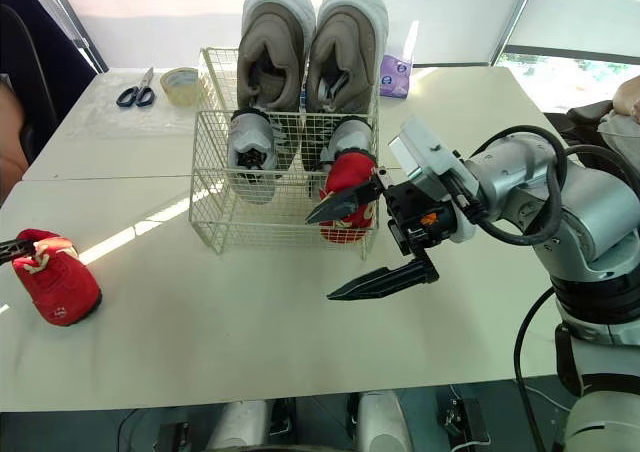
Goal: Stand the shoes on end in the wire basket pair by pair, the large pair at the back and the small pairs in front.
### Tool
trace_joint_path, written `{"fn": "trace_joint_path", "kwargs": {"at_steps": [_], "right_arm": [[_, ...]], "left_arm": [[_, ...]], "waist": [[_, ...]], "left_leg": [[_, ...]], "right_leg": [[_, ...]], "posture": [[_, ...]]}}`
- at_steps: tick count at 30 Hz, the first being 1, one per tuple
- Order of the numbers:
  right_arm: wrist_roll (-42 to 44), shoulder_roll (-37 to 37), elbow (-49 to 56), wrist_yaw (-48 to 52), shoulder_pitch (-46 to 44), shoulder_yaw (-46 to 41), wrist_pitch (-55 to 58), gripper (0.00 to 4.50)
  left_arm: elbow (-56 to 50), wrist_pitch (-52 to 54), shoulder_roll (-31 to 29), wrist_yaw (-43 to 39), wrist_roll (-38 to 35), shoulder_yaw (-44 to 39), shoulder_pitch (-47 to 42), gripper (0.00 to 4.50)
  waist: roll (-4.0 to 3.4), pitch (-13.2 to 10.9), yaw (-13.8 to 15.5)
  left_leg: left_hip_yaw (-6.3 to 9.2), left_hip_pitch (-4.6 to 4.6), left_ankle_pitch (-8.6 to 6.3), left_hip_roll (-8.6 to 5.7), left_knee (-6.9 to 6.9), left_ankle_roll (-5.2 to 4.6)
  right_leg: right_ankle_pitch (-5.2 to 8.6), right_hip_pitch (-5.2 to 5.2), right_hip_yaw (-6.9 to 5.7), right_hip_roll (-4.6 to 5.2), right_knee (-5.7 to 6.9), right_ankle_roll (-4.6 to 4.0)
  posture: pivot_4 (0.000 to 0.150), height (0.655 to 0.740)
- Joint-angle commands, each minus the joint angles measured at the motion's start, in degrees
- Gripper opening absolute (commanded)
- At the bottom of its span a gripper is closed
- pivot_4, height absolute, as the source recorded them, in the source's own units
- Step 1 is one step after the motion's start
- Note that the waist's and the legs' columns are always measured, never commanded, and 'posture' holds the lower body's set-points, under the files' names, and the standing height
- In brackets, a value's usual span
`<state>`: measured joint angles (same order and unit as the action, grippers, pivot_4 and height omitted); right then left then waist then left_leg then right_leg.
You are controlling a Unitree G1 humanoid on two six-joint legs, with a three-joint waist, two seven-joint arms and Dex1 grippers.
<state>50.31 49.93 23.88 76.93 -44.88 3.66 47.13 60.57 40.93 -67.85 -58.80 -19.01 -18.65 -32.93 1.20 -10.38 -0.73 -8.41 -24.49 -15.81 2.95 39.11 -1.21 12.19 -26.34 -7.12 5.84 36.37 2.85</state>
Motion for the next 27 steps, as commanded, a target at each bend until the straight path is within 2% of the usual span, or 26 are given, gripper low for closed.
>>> {"fn": "trace_joint_path", "kwargs": {"at_steps": [1,3,8,12,15,18,22,27], "right_arm": [[-0.17,-0.02,0.61,-0.22,-0.99,-0.89,-0.81,4.50],[-0.48,0.00,0.29,-0.17,-1.18,-0.81,-0.89,4.50],[-2.01,-0.30,-0.89,-0.21,-1.36,-0.41,-1.76,4.50],[-2.60,-0.37,-1.86,-1.10,-1.51,-0.91,-1.64,4.50],[-2.75,0.03,-3.19,-1.96,-1.89,-1.84,-1.19,4.50],[-4.66,1.11,-6.56,-2.47,-3.04,-2.38,-1.91,4.50],[-5.69,3.01,-11.55,-7.54,-5.51,-5.34,1.70,4.50],[3.98,4.81,-8.80,-12.31,-4.17,-13.30,11.75,4.50]], "left_arm": [[0.15,0.08,-1.13,-0.04,0.84,-0.07,-1.57,1.04],[0.52,0.40,-1.43,0.81,0.41,-1.22,-2.41,0.03],[-1.21,0.35,-2.83,5.67,-3.10,-7.68,-4.53,0.03],[-9.11,2.11,-3.88,8.76,-7.01,-14.35,-5.18,0.03],[-23.87,4.36,-4.34,9.99,-10.35,-19.77,-3.46,0.03],[-43.89,4.86,-1.28,13.33,-13.90,-22.35,-3.21,0.03],[-67.56,9.51,4.96,22.89,-21.63,-16.47,-12.01,0.03],[-83.08,8.49,17.07,33.96,-22.90,-5.93,-19.39,0.03]], "waist": [[0.00,0.00,-0.08],[0.00,0.00,-0.06],[0.11,0.01,0.00],[0.31,0.01,0.09],[0.39,0.00,0.04],[0.43,-0.02,0.11],[0.44,-0.01,0.65],[0.37,0.01,1.30]], "left_leg": [[-0.02,0.00,0.06,0.00,0.00,0.09],[-0.03,0.00,0.07,0.00,0.00,0.12],[-0.02,0.00,0.08,0.02,0.04,0.11],[-0.01,-0.01,0.14,0.02,0.07,0.23],[-0.01,-0.01,0.15,0.01,0.07,0.25],[-0.01,-0.01,0.16,0.00,0.07,0.25],[0.04,0.00,0.16,-0.05,0.14,0.25],[0.02,0.25,0.18,-0.10,0.15,0.24]], "right_leg": [[0.00,-0.01,0.00,0.00,0.01,0.01],[0.00,-0.01,0.01,-0.01,0.02,0.02],[0.00,0.00,0.01,-0.02,0.05,0.03],[-0.01,0.02,0.00,0.00,0.05,0.06],[-0.01,0.04,0.01,0.02,0.04,0.07],[-0.02,0.06,0.03,0.03,0.02,0.08],[-0.08,0.21,0.05,0.04,-0.02,0.17],[-0.16,0.44,0.19,-0.01,-0.02,0.31]], "posture": [[0.150,0.7400],[0.150,0.7400],[0.150,0.7400],[0.150,0.7400],[0.150,0.7400],[0.150,0.7400],[0.150,0.7400],[0.150,0.7400]]}}
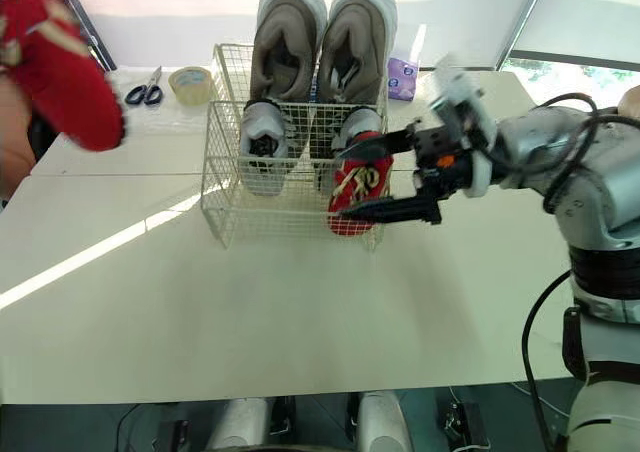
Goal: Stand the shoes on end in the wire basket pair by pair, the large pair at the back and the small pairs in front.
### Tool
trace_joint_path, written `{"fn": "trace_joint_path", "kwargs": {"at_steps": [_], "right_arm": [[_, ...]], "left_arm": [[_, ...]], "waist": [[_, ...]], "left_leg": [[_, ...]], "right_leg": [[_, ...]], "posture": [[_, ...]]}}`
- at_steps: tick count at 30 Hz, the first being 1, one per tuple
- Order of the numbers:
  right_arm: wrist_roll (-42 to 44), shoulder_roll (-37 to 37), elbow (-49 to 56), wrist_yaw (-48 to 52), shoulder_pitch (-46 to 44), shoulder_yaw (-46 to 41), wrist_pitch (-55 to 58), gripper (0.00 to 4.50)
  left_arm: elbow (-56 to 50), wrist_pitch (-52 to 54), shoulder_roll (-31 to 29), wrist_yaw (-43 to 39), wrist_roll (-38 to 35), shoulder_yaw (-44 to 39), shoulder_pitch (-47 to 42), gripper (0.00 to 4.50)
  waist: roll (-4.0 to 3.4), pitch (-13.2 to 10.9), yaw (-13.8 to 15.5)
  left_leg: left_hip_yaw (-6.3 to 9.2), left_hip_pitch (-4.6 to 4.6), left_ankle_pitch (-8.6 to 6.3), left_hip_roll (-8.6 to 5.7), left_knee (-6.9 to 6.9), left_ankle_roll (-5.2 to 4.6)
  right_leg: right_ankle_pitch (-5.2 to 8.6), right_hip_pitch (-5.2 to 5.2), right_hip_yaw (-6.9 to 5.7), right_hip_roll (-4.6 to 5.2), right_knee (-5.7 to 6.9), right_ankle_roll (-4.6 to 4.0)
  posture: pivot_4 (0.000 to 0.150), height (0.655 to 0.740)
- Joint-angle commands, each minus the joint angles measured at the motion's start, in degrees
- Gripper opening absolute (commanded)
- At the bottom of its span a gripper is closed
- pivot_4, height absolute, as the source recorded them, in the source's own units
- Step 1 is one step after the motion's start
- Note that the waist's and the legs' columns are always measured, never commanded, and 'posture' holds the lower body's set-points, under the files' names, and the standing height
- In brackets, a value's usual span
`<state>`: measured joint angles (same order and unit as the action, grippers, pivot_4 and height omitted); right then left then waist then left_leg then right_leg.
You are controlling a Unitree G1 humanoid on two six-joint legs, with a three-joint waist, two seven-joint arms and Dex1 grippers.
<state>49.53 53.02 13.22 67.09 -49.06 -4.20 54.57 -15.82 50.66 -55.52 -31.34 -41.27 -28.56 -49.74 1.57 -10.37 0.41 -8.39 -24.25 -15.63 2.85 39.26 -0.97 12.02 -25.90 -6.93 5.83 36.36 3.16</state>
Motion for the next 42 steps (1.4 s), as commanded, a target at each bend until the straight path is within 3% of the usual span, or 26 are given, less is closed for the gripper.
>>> {"fn": "trace_joint_path", "kwargs": {"at_steps": [1,6,12,18,25,33,37,42], "right_arm": [[5.86,2.43,2.40,-2.95,0.12,-6.24,5.75,4.50],[15.16,2.01,4.89,-6.28,-0.95,-9.87,11.46,4.50],[20.02,4.64,9.37,-9.13,4.65,-11.65,14.45,4.50],[19.93,9.83,9.55,-9.06,10.91,-13.73,15.48,4.50],[20.40,8.86,9.41,-11.58,11.76,-13.15,14.08,4.50],[20.59,6.87,8.54,-12.97,10.84,-12.11,13.42,4.50],[20.40,6.44,7.88,-12.84,10.66,-11.79,13.08,4.50],[19.80,6.11,7.21,-12.70,10.66,-11.03,12.27,4.50]], "left_arm": [[-8.89,-2.10,7.06,7.95,-0.11,5.85,-2.77,0.03],[-12.82,-7.85,11.32,8.74,5.99,13.53,-0.49,0.03],[-13.33,-14.07,14.07,9.21,12.34,18.28,2.63,0.03],[-17.51,-18.02,14.03,6.77,16.93,21.25,9.49,0.03],[-19.96,-23.76,15.99,7.98,24.15,24.01,17.76,0.03],[-20.26,-37.96,20.29,12.57,39.49,30.15,31.11,0.03],[-17.83,-41.59,22.00,14.42,43.59,28.94,29.68,0.03],[-18.49,-39.96,24.02,13.85,42.74,27.98,28.53,0.03]], "waist": [[-0.01,0.00,0.27],[-0.02,-0.01,-0.23],[-0.03,-0.01,0.34],[-0.02,-0.01,0.38],[-0.05,0.00,0.33],[-0.14,0.11,0.48],[-0.16,0.12,0.48],[-0.17,0.12,0.42]], "left_leg": [[0.02,0.04,0.01,0.02,-0.01,0.02],[0.04,0.11,0.05,0.04,-0.03,0.09],[0.09,0.16,0.08,0.07,-0.07,0.13],[0.16,0.09,-0.03,0.06,0.01,-0.09],[0.18,0.19,-0.06,0.10,-0.02,-0.13],[0.19,0.38,-0.26,0.09,-0.02,-0.45],[0.20,0.46,-0.28,0.08,-0.02,-0.49],[0.22,0.41,-0.27,0.10,-0.02,-0.48]], "right_leg": [[0.00,0.04,0.00,-0.05,0.00,0.00],[-0.01,0.09,0.06,-0.27,-0.04,-0.02],[0.00,0.13,0.05,-0.28,-0.05,-0.03],[-0.01,0.27,0.04,-0.20,-0.28,0.00],[-0.01,0.29,0.03,-0.25,-0.23,0.00],[0.00,0.54,0.02,-0.19,-0.30,-0.01],[0.00,0.61,0.02,-0.16,-0.31,-0.02],[0.00,0.55,0.01,-0.17,-0.30,-0.02]], "posture": [[0.150,0.7400],[0.150,0.7400],[0.150,0.7400],[0.150,0.7400],[0.150,0.7400],[0.150,0.7400],[0.150,0.7400],[0.150,0.7400]]}}
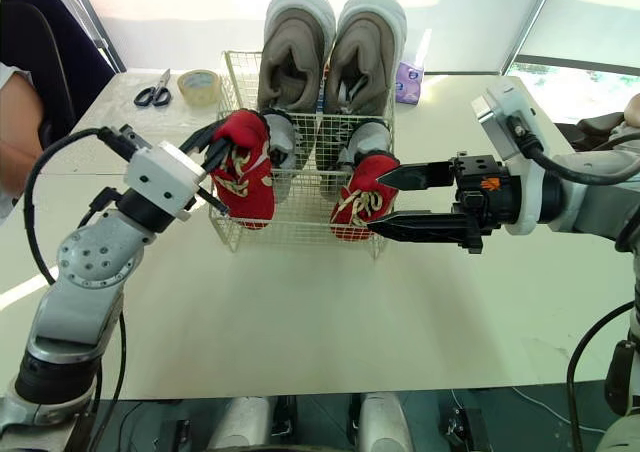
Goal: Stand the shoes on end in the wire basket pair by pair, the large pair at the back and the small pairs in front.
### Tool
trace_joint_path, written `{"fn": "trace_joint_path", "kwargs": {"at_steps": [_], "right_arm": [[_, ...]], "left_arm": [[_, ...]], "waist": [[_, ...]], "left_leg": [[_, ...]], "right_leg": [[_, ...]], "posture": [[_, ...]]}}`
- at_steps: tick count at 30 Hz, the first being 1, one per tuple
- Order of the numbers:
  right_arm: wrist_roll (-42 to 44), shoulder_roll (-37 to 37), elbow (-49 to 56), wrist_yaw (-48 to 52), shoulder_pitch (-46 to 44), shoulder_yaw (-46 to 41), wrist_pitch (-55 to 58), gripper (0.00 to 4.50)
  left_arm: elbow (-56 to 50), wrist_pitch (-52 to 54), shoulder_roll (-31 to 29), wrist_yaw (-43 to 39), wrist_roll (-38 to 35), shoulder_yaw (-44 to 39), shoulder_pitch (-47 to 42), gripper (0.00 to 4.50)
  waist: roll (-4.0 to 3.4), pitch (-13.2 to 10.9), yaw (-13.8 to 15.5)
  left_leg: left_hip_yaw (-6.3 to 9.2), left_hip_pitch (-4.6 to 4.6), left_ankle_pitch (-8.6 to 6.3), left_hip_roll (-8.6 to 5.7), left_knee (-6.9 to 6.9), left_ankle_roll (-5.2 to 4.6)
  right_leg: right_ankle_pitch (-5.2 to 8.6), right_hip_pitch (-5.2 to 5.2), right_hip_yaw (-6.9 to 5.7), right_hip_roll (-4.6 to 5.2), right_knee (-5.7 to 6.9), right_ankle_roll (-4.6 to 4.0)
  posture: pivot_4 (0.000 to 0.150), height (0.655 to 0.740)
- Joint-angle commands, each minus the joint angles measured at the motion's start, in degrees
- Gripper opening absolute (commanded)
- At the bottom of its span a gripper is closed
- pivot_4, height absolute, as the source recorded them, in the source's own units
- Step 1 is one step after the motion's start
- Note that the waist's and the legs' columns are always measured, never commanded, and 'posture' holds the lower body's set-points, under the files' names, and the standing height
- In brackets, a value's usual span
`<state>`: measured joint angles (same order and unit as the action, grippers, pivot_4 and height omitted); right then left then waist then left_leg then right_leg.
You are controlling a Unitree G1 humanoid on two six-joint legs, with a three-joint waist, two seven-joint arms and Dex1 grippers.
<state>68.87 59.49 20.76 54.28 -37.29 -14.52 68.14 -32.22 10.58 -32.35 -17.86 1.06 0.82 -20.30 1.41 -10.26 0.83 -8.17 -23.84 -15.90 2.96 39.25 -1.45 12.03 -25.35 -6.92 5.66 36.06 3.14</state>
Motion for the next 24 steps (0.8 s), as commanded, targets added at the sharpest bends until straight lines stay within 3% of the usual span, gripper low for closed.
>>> {"fn": "trace_joint_path", "kwargs": {"at_steps": [1,8,11,15,19,22,24], "right_arm": [[0.43,-0.50,-0.37,0.04,-1.11,-0.57,-1.40,4.50],[-0.21,-0.01,0.08,0.66,1.08,-0.31,-1.60,4.50],[-1.19,0.25,1.00,0.95,2.45,0.11,-2.10,4.50],[-1.67,0.17,0.48,1.38,2.73,0.03,-2.95,4.50],[-3.50,0.65,-0.14,2.85,3.70,0.71,-4.07,4.50],[-4.61,1.30,-0.86,4.51,4.63,0.83,-4.59,4.50],[-5.52,1.53,-1.83,5.76,4.88,1.08,-5.46,4.50]], "left_arm": [[-2.70,1.28,1.28,-0.25,-0.26,-1.01,-0.17,0.03],[-5.36,7.48,2.78,-3.49,-4.80,-1.83,6.67,0.03],[-7.08,11.56,4.06,-4.64,-10.18,-4.30,8.71,1.03],[-10.06,17.74,4.93,-4.45,-16.24,-7.58,7.51,3.04],[-14.64,28.26,2.94,-4.24,-25.88,-14.46,4.57,3.04],[-18.76,39.33,-2.94,-6.01,-40.05,-23.77,4.57,3.04],[-19.09,45.89,-8.83,-6.35,-54.71,-31.54,6.34,3.04]], "waist": [[0.00,0.00,0.00],[0.00,0.01,0.00],[-0.03,0.02,-0.03],[-0.04,0.02,-0.03],[-0.02,0.02,-0.06],[-0.03,0.02,-0.26],[-0.04,0.02,-0.29]], "left_leg": [[0.00,0.00,0.00,0.00,0.00,0.00],[0.01,0.02,0.00,0.00,0.00,0.00],[0.02,0.05,0.00,0.01,0.00,0.00],[0.04,0.05,0.00,0.01,0.00,0.00],[0.07,0.02,0.00,0.01,0.00,0.00],[0.08,0.03,0.00,0.01,0.00,0.01],[0.09,0.04,0.01,0.04,-0.01,0.03]], "right_leg": [[0.00,0.00,0.00,0.00,0.00,0.00],[0.00,0.03,0.00,0.00,0.01,0.01],[0.00,0.04,0.00,0.01,0.01,0.01],[0.01,0.04,-0.01,-0.01,0.01,0.01],[0.01,0.04,0.00,-0.01,0.00,0.01],[0.02,0.04,0.00,-0.02,0.01,0.03],[0.03,0.04,0.00,-0.05,0.02,0.04]], "posture": [[0.150,0.7400],[0.150,0.7400],[0.150,0.7400],[0.150,0.7400],[0.150,0.7400],[0.150,0.7400],[0.150,0.7400]]}}
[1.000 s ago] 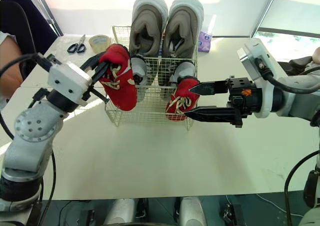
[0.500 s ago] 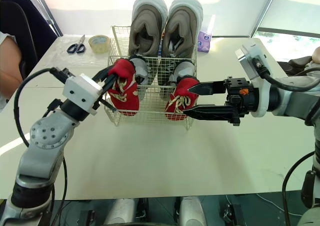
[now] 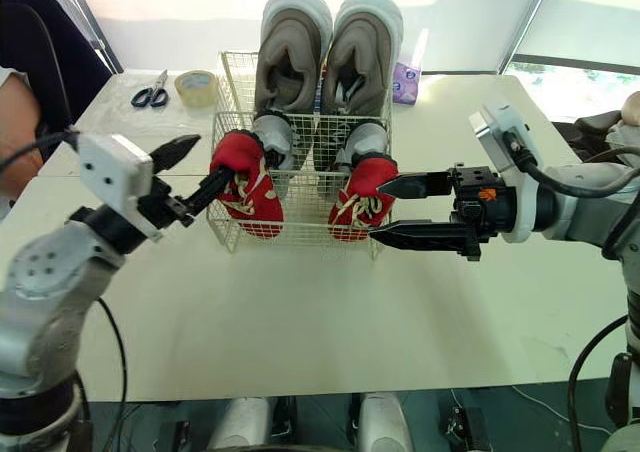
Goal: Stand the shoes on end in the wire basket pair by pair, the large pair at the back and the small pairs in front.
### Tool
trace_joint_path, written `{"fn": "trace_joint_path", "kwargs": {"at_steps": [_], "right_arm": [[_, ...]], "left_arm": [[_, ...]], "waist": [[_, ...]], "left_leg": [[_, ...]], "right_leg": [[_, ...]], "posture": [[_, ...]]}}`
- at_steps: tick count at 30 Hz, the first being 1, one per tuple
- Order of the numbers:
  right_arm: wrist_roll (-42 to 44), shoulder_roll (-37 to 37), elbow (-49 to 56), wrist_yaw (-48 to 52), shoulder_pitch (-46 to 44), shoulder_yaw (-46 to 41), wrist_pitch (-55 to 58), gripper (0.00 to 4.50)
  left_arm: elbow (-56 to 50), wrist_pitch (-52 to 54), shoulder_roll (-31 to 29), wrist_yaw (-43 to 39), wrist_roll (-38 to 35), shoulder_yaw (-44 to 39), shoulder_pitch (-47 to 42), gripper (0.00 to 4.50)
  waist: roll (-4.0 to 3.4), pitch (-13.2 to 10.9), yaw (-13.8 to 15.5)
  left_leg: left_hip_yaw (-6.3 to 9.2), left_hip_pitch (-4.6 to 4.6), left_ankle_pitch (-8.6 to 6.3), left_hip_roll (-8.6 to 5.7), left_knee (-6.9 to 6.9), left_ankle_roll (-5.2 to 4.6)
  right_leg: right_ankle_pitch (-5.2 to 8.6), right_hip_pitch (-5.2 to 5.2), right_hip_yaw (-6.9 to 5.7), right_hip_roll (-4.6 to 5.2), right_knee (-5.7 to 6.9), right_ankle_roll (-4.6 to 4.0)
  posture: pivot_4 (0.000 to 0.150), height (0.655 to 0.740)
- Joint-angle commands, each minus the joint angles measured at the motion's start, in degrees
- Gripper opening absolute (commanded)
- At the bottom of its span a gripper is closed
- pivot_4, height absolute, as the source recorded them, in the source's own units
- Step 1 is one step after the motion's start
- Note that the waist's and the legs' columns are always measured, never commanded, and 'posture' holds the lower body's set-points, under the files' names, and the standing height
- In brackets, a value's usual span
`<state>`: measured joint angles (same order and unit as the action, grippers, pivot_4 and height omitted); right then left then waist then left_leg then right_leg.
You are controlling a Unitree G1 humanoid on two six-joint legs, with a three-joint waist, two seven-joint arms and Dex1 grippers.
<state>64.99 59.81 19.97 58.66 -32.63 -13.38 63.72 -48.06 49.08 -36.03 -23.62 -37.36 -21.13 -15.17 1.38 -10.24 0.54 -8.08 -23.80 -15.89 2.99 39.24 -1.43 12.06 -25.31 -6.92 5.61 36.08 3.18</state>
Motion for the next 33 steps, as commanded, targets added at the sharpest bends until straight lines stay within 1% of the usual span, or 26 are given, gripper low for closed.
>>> {"fn": "trace_joint_path", "kwargs": {"at_steps": [1,2,4,7,8,11,14,15,17,20,23,26,29,33], "right_arm": [[-1.83,1.02,-1.60,1.96,0.19,-0.06,-1.51,4.50],[-1.90,0.62,-2.07,2.27,-0.06,0.03,-1.79,4.50],[-2.04,-0.53,-2.35,2.20,-0.87,0.75,-2.05,4.50],[-1.28,-2.49,-2.07,1.12,-2.08,1.46,-1.96,4.50],[0.15,-2.99,-2.27,0.57,-2.53,0.51,-1.30,4.50],[5.08,-2.74,-3.34,-0.79,-2.49,-3.91,1.01,4.50],[7.93,-0.74,-3.29,-0.55,1.62,-8.79,2.89,4.50],[8.31,0.08,-4.33,-0.39,3.32,-10.93,3.49,4.50],[6.32,1.91,-5.83,0.64,8.14,-13.89,3.54,4.50],[1.82,3.59,-5.09,3.11,18.16,-15.58,2.25,4.50],[-2.19,4.00,-1.57,4.52,26.00,-14.33,-0.19,4.50],[-2.15,2.40,1.53,3.57,28.37,-13.36,-1.13,4.50],[-1.91,0.49,3.16,1.92,28.12,-11.76,-1.82,4.50],[-3.12,-0.24,3.51,1.72,27.59,-9.79,-3.00,4.50]], "left_arm": [[-2.60,9.69,-8.39,-0.65,-23.68,-13.24,2.74,3.04],[-1.74,10.97,-11.13,-0.58,-29.32,-15.75,4.28,3.04],[-0.44,12.16,-15.11,0.31,-35.82,-18.22,7.41,3.04],[1.25,11.26,-16.26,2.54,-40.06,-19.06,11.94,3.04],[2.02,10.60,-16.18,3.35,-42.76,-19.70,13.55,3.04],[3.33,10.32,-17.77,3.57,-51.14,-22.83,19.67,3.04],[5.93,11.11,-18.59,1.94,-58.44,-27.37,27.70,3.04],[7.05,11.75,-18.90,0.95,-58.41,-28.72,30.10,3.04],[8.66,12.96,-19.28,-2.44,-56.52,-30.37,34.50,3.04],[8.65,12.58,-18.71,-8.05,-49.49,-29.52,39.93,3.04],[6.82,9.76,-17.62,-11.90,-41.51,-25.79,43.34,3.04],[5.17,5.98,-16.18,-14.01,-33.55,-21.20,44.83,3.04],[4.59,3.48,-14.57,-14.66,-30.08,-16.71,44.01,3.04],[5.33,1.10,-13.17,-16.13,-25.73,-12.57,44.20,3.04]], "waist": [[-0.02,0.00,-0.06],[-0.02,0.00,-0.10],[-0.11,-0.02,-0.01],[-0.15,-0.05,0.20],[-0.16,-0.06,0.17],[-0.17,-0.07,0.17],[-0.20,-0.09,0.24],[-0.20,-0.09,0.23],[-0.23,-0.11,0.27],[-0.28,-0.09,0.29],[-0.46,-0.05,0.23],[-0.81,-0.05,0.03],[-0.89,0.00,0.14],[-0.92,0.00,0.22]], "left_leg": [[0.00,0.02,0.01,0.00,0.00,0.01],[0.01,0.05,0.01,0.01,0.00,0.03],[0.01,0.10,0.01,-0.02,0.00,0.04],[0.02,0.12,0.00,-0.04,0.00,0.06],[0.01,0.12,0.00,-0.04,0.00,0.06],[0.01,0.10,0.00,-0.04,-0.03,0.07],[0.01,0.08,-0.01,-0.04,-0.07,0.08],[0.01,0.08,-0.02,-0.04,-0.09,0.08],[0.01,0.08,-0.05,-0.05,-0.09,0.12],[0.01,0.10,-0.13,-0.06,-0.09,0.24],[0.00,0.06,-0.14,-0.05,-0.13,0.25],[-0.03,0.05,-0.15,-0.05,-0.17,0.26],[-0.02,0.05,-0.15,0.00,-0.24,0.27],[0.01,0.01,-0.16,-0.01,-0.26,0.26]], "right_leg": [[0.00,0.01,0.01,0.00,0.00,0.00],[0.01,0.01,0.03,0.00,0.02,0.00],[0.02,0.06,0.01,0.02,0.01,-0.01],[0.15,0.10,0.01,0.04,-0.01,-0.16],[0.15,0.11,0.01,0.04,-0.02,-0.16],[0.15,0.07,0.02,0.04,-0.02,-0.18],[0.17,0.04,0.03,0.07,-0.06,-0.20],[0.17,0.05,0.02,0.09,-0.09,-0.21],[0.19,0.05,0.01,0.20,-0.11,-0.24],[0.29,0.06,-0.04,0.22,-0.18,-0.38],[0.30,0.02,-0.04,0.22,-0.26,-0.37],[0.32,-0.02,-0.01,0.22,-0.29,-0.34],[0.33,-0.06,0.00,0.17,-0.32,-0.36],[0.30,-0.10,0.00,0.18,-0.46,-0.43]], "posture": [[0.150,0.7400],[0.150,0.7400],[0.150,0.7400],[0.150,0.7400],[0.150,0.7400],[0.150,0.7400],[0.150,0.7400],[0.150,0.7400],[0.150,0.7400],[0.150,0.7400],[0.150,0.7400],[0.150,0.7400],[0.150,0.7400],[0.150,0.7400]]}}
